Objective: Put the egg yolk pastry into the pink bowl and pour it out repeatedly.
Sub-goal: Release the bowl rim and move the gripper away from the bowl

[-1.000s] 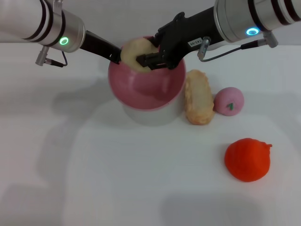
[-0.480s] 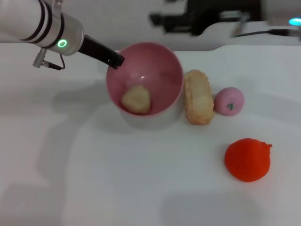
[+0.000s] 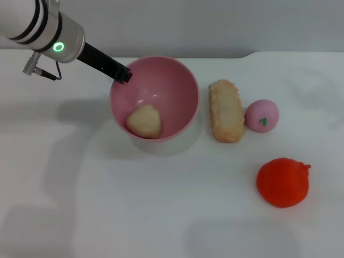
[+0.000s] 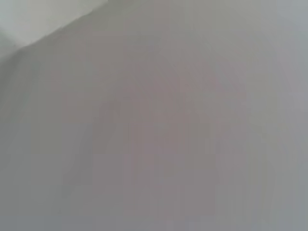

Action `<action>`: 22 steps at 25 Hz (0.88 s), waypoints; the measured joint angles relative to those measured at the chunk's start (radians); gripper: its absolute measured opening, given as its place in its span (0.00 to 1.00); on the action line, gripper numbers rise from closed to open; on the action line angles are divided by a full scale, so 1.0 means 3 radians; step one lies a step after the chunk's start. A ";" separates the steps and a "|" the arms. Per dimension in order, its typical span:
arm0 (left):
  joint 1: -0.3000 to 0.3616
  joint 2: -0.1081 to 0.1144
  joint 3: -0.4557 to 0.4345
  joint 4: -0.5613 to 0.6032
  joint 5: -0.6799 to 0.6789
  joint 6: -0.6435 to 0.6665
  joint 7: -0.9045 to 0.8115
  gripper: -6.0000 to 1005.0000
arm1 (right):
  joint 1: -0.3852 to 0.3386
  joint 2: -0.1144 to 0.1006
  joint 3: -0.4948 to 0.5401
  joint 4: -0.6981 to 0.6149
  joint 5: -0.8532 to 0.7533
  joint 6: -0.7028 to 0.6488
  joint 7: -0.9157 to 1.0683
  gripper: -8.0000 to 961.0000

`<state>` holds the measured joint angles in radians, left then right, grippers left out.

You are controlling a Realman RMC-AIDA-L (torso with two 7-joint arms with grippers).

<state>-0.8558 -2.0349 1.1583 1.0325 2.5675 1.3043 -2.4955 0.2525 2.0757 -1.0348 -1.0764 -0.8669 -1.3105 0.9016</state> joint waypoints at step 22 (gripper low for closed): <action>0.0041 -0.0015 -0.0001 -0.0099 0.0268 0.0336 -0.0191 0.06 | 0.0118 -0.0014 0.0025 0.1688 0.1726 -0.0724 -0.1521 0.62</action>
<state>-0.8435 -2.0396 1.1581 1.0029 2.6478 1.4050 -2.5529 0.2878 2.0713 -1.0272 -0.5701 -0.3491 -1.5277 0.4451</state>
